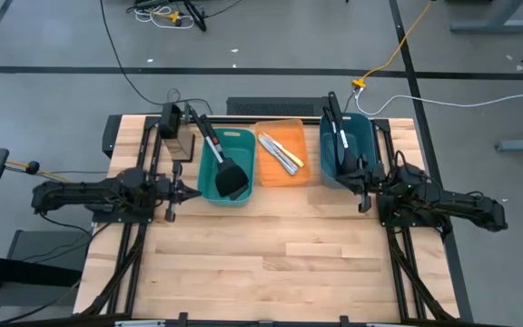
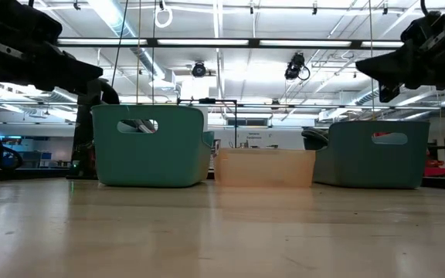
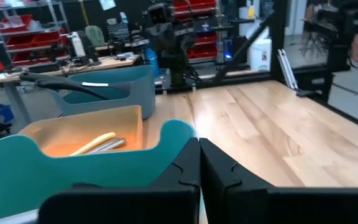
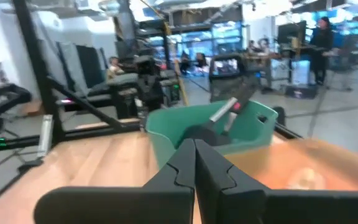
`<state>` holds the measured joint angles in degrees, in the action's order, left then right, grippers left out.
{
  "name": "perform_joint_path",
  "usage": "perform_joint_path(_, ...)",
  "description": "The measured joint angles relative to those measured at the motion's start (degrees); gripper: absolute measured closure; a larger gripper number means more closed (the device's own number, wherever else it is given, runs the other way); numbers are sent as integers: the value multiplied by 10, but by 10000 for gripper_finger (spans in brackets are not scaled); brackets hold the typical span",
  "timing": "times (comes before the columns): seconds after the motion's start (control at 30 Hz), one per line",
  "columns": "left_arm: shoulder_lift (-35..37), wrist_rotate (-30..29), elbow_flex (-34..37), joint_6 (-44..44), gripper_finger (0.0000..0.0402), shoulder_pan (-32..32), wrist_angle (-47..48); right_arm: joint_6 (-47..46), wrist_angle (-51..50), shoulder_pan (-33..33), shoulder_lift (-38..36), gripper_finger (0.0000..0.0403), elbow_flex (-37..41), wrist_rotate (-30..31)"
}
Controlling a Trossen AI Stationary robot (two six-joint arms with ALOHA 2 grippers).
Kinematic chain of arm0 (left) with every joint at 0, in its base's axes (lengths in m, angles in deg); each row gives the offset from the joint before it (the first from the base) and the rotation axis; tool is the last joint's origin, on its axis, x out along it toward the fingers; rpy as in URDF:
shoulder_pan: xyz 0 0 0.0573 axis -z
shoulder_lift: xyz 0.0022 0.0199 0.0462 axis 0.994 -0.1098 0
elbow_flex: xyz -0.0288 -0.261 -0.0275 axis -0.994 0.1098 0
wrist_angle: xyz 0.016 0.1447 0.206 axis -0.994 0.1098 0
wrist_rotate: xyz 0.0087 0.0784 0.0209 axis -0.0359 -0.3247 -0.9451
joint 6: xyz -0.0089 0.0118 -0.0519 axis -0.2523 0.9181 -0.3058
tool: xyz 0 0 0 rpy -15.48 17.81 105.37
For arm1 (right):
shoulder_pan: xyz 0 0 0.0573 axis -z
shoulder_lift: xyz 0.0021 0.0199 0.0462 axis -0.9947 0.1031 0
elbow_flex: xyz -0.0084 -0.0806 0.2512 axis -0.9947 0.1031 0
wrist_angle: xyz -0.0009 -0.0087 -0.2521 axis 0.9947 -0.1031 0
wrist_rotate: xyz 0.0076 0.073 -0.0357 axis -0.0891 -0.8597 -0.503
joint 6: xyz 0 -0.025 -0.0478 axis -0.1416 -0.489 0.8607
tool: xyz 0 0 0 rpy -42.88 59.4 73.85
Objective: Pick & Place Kitchen Items
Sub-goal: Return to Home Position
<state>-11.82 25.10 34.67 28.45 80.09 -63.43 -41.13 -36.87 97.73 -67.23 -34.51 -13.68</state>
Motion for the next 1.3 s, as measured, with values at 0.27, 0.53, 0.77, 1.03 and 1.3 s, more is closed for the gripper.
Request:
perform_joint_path(0.27, 0, -18, 0, 4, 399, 20, 4, 11, -37, -12, 0, 399, 0, 31)
perform_joint_path(0.53, -2, -28, 0, -17, 378, 20, 5, 17, -40, -12, 0, 387, 0, 5)
perform_joint_path(0.77, -2, -39, 0, -38, 383, 20, 5, 16, -19, -12, 0, 388, 0, 5)
perform_joint_path(1.03, -2, -39, 0, -37, 381, 20, 5, 16, -20, -12, 0, 387, 0, 5)
perform_joint_path(1.3, -2, -39, 0, -37, 379, 20, 4, 16, -19, -12, 0, 387, 0, 5)
